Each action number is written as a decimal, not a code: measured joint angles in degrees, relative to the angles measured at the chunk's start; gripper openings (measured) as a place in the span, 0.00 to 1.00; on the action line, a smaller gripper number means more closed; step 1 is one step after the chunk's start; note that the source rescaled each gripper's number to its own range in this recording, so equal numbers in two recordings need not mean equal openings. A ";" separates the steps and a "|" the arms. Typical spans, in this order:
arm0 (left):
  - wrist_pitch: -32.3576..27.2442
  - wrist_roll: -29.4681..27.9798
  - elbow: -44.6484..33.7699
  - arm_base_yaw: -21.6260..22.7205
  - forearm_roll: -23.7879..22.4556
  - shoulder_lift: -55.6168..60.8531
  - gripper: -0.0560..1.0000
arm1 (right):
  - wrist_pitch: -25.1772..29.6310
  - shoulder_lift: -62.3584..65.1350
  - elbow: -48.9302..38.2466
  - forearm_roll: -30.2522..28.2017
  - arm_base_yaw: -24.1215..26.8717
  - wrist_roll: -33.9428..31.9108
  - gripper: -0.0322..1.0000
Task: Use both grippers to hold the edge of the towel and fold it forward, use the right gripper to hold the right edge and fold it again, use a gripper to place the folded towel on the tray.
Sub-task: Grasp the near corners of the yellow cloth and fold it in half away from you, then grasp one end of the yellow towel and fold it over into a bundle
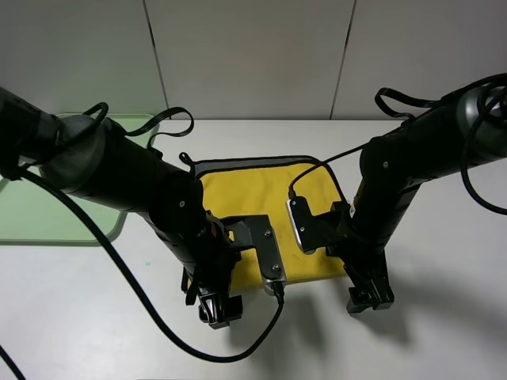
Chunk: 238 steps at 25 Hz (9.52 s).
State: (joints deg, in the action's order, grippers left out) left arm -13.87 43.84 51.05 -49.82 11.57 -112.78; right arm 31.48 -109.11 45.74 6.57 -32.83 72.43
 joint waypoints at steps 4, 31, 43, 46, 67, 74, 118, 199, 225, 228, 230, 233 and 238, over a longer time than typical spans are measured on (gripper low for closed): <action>0.30 0.00 0.18 0.00 0.20 -0.36 0.78 | -0.11 0.00 0.00 1.48 0.00 -0.56 1.00; 2.92 0.23 0.28 0.00 -1.04 -0.73 0.05 | -5.54 -0.50 0.67 2.59 0.13 -0.15 0.03; 2.80 0.23 0.28 0.00 -2.74 -0.08 0.05 | -2.02 0.79 0.32 3.55 0.13 -0.15 0.03; 1.63 0.17 0.05 0.00 -3.38 0.79 0.05 | 0.51 1.72 -0.16 3.65 0.13 -0.15 0.03; -7.34 -1.58 -0.48 0.00 -6.07 10.09 0.05 | 7.82 13.25 -0.47 2.65 0.00 -7.17 0.03; -9.26 -4.72 -0.48 0.00 -8.22 12.22 0.05 | 9.16 15.98 -0.50 2.75 0.00 -8.95 0.03; -22.17 -7.76 -0.48 -3.30 -13.20 25.78 0.05 | 21.00 33.67 -0.50 0.49 -8.64 -30.40 0.03; 15.62 -20.53 -0.55 8.48 -36.76 10.49 1.00 | -10.20 17.69 -0.54 -28.72 -2.71 -42.34 1.00; -9.68 -35.60 -0.61 8.48 -25.40 38.82 1.00 | 1.29 33.21 -0.54 -17.99 -2.71 -53.95 1.00; -14.27 -35.73 -0.61 8.48 -19.27 43.64 1.00 | 2.79 35.27 -0.54 -15.37 -2.71 -54.08 1.00; -17.05 -35.79 -0.61 8.48 -14.85 46.71 1.00 | 3.41 35.82 -0.54 -14.56 -2.71 -54.13 1.00; -20.37 -35.85 -1.53 8.48 -10.99 51.44 1.00 | 6.07 37.46 -0.54 -12.16 -2.71 -54.25 1.00; -22.99 -38.54 -8.76 8.48 -8.94 61.05 1.00 | 8.48 38.11 -0.54 -10.09 -2.71 -54.30 1.00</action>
State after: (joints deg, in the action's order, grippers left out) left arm -36.86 5.30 42.29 -41.34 2.63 -51.74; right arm 39.96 -71.00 45.20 -3.53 -35.54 18.12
